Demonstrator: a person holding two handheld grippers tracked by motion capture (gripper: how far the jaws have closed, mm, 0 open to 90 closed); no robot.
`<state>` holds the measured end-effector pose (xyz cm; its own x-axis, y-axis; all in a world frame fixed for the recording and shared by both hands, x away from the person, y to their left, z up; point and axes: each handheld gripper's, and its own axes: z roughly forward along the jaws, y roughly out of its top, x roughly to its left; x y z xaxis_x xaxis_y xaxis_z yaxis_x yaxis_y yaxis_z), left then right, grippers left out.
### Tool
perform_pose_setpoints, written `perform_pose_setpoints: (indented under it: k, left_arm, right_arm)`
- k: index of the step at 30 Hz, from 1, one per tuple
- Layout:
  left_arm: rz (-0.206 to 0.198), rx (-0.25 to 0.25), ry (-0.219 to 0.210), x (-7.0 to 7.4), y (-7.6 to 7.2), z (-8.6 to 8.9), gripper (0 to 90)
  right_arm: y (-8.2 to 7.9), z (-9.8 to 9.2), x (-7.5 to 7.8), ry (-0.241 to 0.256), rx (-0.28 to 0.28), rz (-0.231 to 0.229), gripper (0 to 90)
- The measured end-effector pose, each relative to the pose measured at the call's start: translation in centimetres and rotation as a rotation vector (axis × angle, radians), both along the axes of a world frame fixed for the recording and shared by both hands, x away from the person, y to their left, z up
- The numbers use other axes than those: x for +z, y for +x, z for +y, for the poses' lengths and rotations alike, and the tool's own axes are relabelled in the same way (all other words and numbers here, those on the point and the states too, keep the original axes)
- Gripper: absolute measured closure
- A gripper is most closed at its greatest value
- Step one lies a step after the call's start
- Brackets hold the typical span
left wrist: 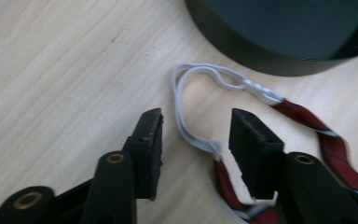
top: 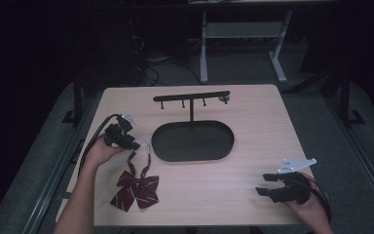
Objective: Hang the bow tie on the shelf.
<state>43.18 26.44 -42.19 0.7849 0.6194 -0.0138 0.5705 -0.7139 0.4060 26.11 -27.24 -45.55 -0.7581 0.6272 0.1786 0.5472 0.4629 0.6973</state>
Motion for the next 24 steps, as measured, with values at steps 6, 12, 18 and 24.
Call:
perform_pose_setpoints:
  k: [6,12,18,24]
  left_arm:
    - [-0.023,0.018,0.032,-0.9,0.8,-0.4,60.7]
    - [-0.004,0.007,0.054,-1.7,1.1,-0.4,69.7]
    - [0.009,-0.030,0.066,-1.7,0.9,-0.7,87.4]
    - [0.000,-0.045,0.069,-1.1,0.5,-0.4,88.4]
  right_arm:
    - [0.0,-0.2,-0.1,0.004,-0.002,-0.001,36.5]
    - [-0.1,-0.1,0.0,0.004,-0.001,-0.005,36.5]
    - [-0.2,-0.1,0.2,0.003,0.001,-0.014,36.5]
    - [-0.3,-0.1,0.2,0.004,0.001,-0.013,36.5]
